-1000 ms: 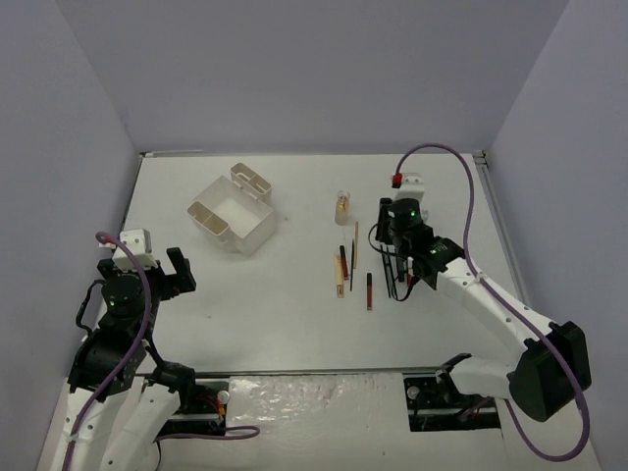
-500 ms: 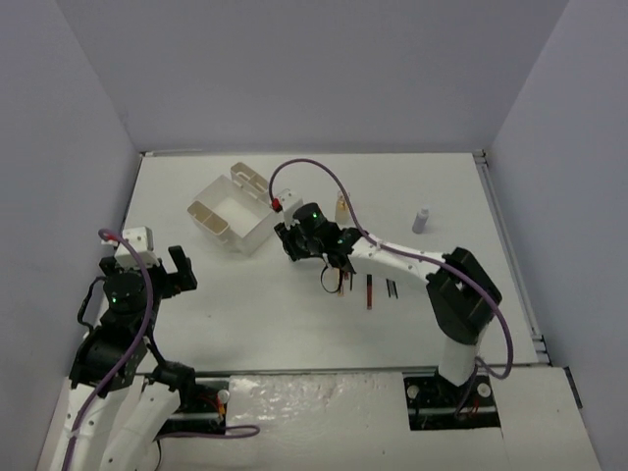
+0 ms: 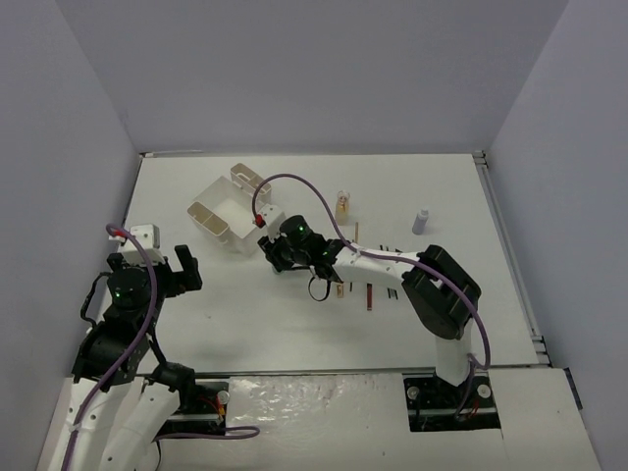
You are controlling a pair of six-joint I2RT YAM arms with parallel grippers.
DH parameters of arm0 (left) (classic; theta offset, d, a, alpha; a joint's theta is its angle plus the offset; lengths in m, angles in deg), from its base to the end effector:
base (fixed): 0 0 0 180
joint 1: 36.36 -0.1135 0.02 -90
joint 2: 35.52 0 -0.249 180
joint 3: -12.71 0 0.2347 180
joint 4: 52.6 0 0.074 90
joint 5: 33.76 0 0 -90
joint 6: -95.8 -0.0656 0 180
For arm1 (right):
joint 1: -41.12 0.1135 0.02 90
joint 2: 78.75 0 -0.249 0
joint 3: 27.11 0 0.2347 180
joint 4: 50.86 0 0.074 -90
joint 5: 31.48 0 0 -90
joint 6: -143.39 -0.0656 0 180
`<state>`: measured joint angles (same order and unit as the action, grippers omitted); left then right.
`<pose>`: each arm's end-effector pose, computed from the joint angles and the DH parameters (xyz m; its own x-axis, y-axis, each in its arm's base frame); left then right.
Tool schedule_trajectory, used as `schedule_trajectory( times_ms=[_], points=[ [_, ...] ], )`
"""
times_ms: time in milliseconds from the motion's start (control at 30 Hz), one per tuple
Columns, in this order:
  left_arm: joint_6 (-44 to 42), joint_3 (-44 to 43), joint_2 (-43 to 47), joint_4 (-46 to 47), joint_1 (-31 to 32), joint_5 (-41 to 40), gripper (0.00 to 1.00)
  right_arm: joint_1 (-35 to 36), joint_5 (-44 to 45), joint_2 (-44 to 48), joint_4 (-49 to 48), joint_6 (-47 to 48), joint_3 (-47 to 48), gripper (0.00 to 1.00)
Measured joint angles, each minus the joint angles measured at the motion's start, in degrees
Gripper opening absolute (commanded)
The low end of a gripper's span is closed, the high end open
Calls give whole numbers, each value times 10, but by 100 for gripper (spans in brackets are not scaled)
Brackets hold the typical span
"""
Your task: Organize the makeup
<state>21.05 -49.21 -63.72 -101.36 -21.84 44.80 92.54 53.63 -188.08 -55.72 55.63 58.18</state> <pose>0.1285 -0.0198 0.3256 -0.2582 -0.1994 -0.9453 -0.0079 0.9789 -0.2044 0.2752 0.3540 0.2071 -0.1723 -0.2785 -0.9449 -0.8365 0.5479 -0.0089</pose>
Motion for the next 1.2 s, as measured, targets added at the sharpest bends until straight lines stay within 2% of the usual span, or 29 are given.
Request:
schedule_trajectory(
  times_ms=[133,367,500,633,800,967,1200],
  points=[
    [0,0,-18,14,0,37,97,0,-1,2,1,-2,-6,77],
    [-1,-23,-98,19,4,107,97,1,-6,36,39,-4,-7,98],
    [0,-66,-157,17,23,129,97,1,-4,129,57,-5,-18,100],
    [6,-109,-222,16,82,128,97,1,26,275,70,-6,-59,100],
    [16,-153,-324,21,170,96,97,-1,112,456,91,-17,-127,100],
    [27,-199,-439,19,204,74,96,-10,220,601,156,-47,-209,100],
    [44,-259,-562,4,220,53,83,-11,305,747,209,-81,-264,100]
  ],
)
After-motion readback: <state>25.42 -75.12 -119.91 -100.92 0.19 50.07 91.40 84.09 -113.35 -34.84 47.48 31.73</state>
